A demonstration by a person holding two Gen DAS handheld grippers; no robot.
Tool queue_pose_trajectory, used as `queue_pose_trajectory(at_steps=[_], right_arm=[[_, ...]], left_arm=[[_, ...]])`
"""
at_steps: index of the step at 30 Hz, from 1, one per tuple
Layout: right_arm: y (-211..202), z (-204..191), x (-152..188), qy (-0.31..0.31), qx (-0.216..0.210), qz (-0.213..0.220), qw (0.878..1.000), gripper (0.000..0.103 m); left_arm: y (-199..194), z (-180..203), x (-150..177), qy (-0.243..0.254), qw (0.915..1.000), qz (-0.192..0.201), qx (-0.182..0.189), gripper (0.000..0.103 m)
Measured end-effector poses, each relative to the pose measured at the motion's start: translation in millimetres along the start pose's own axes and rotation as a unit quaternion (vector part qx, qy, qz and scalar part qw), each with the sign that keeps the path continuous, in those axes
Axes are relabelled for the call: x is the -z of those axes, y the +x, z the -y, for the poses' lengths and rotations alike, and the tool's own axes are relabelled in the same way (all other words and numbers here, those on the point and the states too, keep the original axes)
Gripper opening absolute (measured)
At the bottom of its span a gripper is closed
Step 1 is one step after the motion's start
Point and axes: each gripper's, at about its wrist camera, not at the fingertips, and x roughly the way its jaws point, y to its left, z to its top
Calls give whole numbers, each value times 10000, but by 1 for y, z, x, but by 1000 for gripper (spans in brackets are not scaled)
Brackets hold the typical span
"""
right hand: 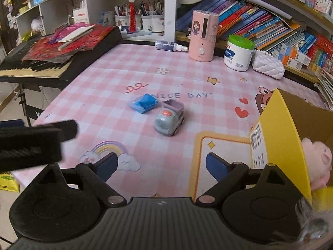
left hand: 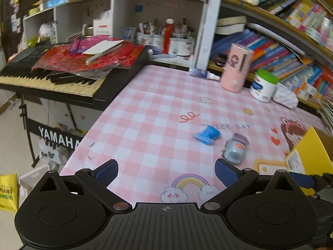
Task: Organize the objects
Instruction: 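Move the right tool toward the small grey toy car, then grasp the grey toy car with the right tool while the left tool approaches the blue item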
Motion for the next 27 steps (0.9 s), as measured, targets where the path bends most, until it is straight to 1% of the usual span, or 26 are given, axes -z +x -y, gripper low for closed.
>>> queue_pose_trajectory(at_steps=[5, 9, 12, 16, 19, 23, 24, 25, 27], right_arm=[[28, 9, -13, -37, -16, -44, 10000, 88], [52, 15, -28, 74, -113, -35, 9999, 80], [70, 17, -38, 160, -181, -67, 9997, 78], [93, 17, -48, 171, -210, -173, 9995, 77], [110, 17, -52, 208, -235, -293, 9991, 73], [126, 17, -52, 204, -274, -471, 9983, 55], [128, 18, -51, 170, -217, -494, 9984, 53], [128, 19, -50, 159, -249, -462, 9985, 53], [127, 22, -50, 162, -316, -449, 9984, 45]], left_arm=[[11, -1, -10, -100, 9999, 15, -111, 101], [19, 1, -16, -105, 9998, 10, -182, 101], [26, 2, -19, -96, 9996, -55, -245, 100], [30, 3, -20, -89, 9996, -83, -259, 100], [32, 3, -22, -39, 9995, -83, -288, 100], [36, 6, -24, 10, 9997, -110, -239, 100], [37, 7, -25, 24, 9997, -121, -213, 100], [39, 8, -25, 40, 9997, -141, -176, 99], [44, 12, -26, 70, 9997, -191, -100, 99]])
